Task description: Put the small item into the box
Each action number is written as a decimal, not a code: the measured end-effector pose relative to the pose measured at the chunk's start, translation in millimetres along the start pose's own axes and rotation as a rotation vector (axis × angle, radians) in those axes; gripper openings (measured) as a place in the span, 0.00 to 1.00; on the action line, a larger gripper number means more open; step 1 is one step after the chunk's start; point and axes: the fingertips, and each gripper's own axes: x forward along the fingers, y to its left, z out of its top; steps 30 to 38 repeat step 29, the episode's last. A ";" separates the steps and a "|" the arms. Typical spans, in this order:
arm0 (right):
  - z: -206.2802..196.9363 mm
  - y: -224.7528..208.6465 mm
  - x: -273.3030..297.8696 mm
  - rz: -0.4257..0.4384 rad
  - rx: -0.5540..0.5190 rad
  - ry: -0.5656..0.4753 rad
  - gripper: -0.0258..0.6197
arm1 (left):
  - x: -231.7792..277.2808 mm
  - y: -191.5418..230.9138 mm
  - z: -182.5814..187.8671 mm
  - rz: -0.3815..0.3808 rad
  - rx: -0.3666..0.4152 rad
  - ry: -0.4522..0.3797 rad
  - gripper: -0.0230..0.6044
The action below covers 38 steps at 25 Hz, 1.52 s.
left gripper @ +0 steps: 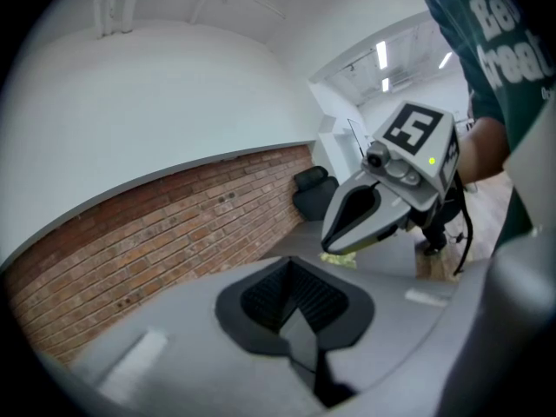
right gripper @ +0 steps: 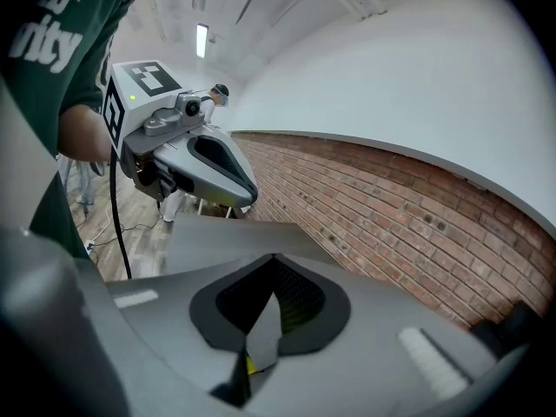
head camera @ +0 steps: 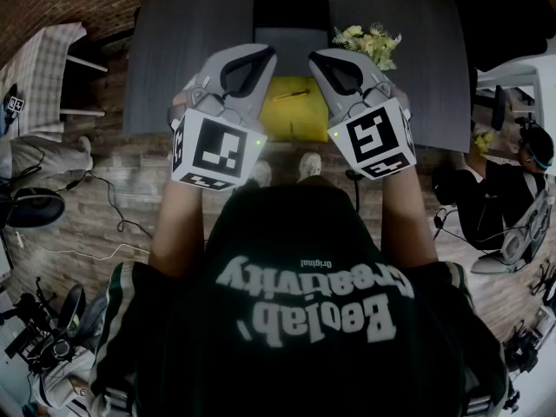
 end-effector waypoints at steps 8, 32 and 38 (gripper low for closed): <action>3.5 5.2 -0.9 0.003 -0.042 -0.003 0.05 | -1.4 -0.8 3.1 -0.005 0.005 -0.006 0.04; 3.7 8.4 -2.4 0.006 -0.052 0.003 0.05 | -4.3 -2.2 3.7 -0.006 0.007 -0.004 0.04; 3.7 8.4 -2.4 0.006 -0.052 0.003 0.05 | -4.3 -2.2 3.7 -0.006 0.007 -0.004 0.04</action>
